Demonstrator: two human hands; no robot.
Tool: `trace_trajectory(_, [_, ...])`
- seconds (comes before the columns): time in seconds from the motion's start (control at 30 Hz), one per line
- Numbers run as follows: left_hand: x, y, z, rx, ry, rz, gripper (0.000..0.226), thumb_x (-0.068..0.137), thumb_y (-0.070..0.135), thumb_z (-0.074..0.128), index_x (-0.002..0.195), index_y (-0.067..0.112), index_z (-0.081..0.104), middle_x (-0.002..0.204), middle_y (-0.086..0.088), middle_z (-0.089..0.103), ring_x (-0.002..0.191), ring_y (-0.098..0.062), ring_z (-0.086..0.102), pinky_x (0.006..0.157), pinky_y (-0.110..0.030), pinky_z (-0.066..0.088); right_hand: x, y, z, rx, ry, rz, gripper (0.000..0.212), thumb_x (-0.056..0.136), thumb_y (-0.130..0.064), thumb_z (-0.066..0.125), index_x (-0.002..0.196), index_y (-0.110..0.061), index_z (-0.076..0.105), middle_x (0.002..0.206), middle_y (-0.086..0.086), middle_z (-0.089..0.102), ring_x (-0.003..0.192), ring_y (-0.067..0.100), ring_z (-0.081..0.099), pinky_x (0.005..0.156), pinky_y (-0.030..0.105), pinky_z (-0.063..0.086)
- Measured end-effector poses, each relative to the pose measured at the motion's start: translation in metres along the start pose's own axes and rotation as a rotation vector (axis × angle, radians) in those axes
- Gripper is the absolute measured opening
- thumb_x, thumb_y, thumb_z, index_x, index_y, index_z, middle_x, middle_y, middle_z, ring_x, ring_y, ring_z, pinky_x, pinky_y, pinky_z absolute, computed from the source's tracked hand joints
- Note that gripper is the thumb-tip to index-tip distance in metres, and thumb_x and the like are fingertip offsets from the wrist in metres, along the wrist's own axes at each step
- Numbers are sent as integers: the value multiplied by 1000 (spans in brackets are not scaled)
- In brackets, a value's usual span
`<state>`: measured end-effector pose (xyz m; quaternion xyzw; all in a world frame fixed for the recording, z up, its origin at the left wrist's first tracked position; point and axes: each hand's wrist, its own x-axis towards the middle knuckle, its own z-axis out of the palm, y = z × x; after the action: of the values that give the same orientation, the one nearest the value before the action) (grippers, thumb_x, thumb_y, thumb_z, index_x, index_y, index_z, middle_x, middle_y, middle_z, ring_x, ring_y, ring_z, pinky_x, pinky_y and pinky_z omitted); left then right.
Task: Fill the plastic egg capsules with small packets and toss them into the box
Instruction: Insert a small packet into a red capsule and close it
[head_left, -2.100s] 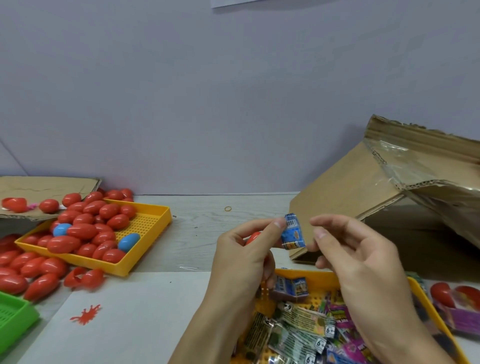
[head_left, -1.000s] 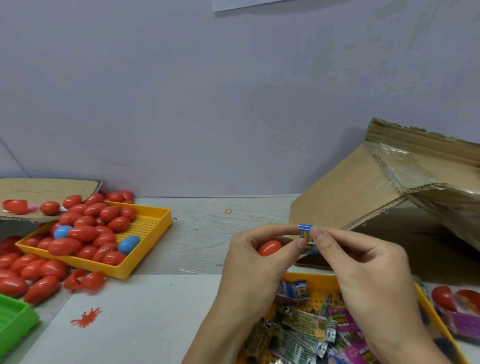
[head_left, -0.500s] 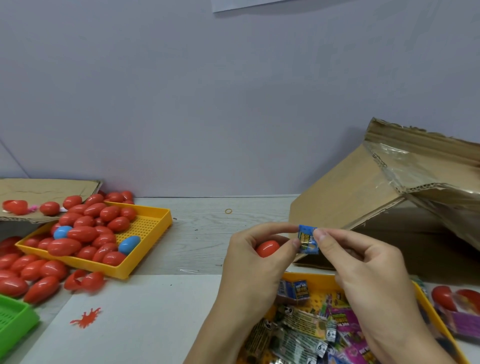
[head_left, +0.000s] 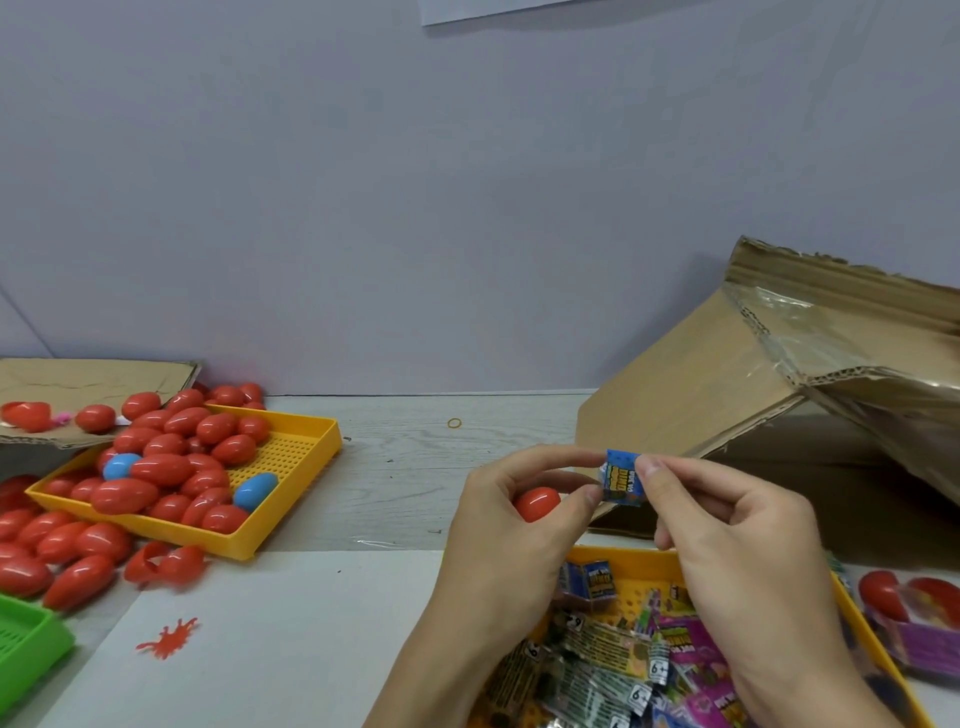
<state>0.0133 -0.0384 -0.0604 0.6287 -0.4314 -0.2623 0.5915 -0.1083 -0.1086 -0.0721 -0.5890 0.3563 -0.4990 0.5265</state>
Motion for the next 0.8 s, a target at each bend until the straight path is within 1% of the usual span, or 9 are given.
trace_trajectory(0.1, [0, -3, 2, 13, 24, -50, 18, 90, 18, 69, 82, 34, 76, 86, 7, 72, 43, -6, 57, 45, -18, 47, -1, -4, 1, 35, -35, -4, 17, 86, -24, 69, 73, -30, 78, 58, -8, 69, 48, -5, 58, 43, 6, 40])
trace_trajectory(0.17, [0, -4, 2, 14, 35, -84, 18, 90, 18, 69, 82, 32, 77, 88, 6, 72, 44, -8, 58, 45, -20, 48, -2, -7, 3, 49, -71, -11, 20, 85, -22, 70, 71, -32, 78, 59, -5, 69, 46, -3, 59, 42, 7, 40])
trace_trajectory(0.27, [0, -4, 2, -22, 0, -93, 19, 92, 16, 66, 87, 30, 79, 88, 7, 74, 45, -5, 58, 44, -21, 49, -3, -6, 3, -1, -97, -25, 24, 86, -20, 69, 67, -31, 77, 62, -6, 71, 56, 0, 65, 48, 7, 44])
trace_trajectory(0.37, [0, -3, 2, -22, 1, -82, 18, 91, 16, 67, 89, 30, 79, 86, 8, 74, 45, -4, 57, 46, -21, 49, -2, -4, 3, -34, -96, -14, 19, 89, -20, 68, 73, -29, 75, 60, -7, 70, 59, -1, 66, 50, 5, 44])
trace_trajectory(0.4, [0, -4, 2, -28, 11, -80, 17, 91, 17, 67, 90, 30, 78, 83, 8, 74, 43, -6, 56, 46, -21, 49, -2, -3, 3, -43, -98, -11, 18, 89, -21, 67, 75, -29, 74, 60, -8, 70, 60, -1, 66, 50, 5, 43])
trace_trajectory(0.53, [1, -4, 0, -65, 20, -68, 21, 92, 17, 66, 87, 35, 77, 53, 11, 64, 37, -11, 51, 44, -21, 48, -2, -3, 4, -52, -118, -15, 15, 88, -21, 68, 77, -30, 73, 65, -10, 72, 62, -2, 66, 52, 4, 44])
trace_trajectory(0.63, [1, -5, 1, -59, -2, -45, 23, 94, 19, 63, 86, 37, 75, 51, 12, 61, 39, -13, 51, 45, -23, 48, -3, -3, 4, -43, -131, -4, 13, 85, -20, 71, 78, -30, 74, 69, -10, 74, 65, 1, 68, 54, 7, 47])
trace_trajectory(0.73, [3, -4, 1, -116, 66, -42, 14, 92, 26, 65, 84, 28, 76, 60, 6, 63, 44, -12, 50, 46, -24, 48, -1, -2, 3, -40, -85, 1, 12, 84, -19, 72, 78, -28, 73, 70, -10, 74, 65, 2, 68, 53, 8, 48])
trace_trajectory(0.8, [5, -7, -1, -159, 131, -66, 21, 91, 34, 64, 78, 20, 73, 60, 3, 58, 44, -12, 45, 44, -24, 44, 0, -1, 2, -21, -54, 24, 10, 85, -21, 72, 77, -28, 73, 68, -7, 73, 61, 3, 68, 50, 10, 47])
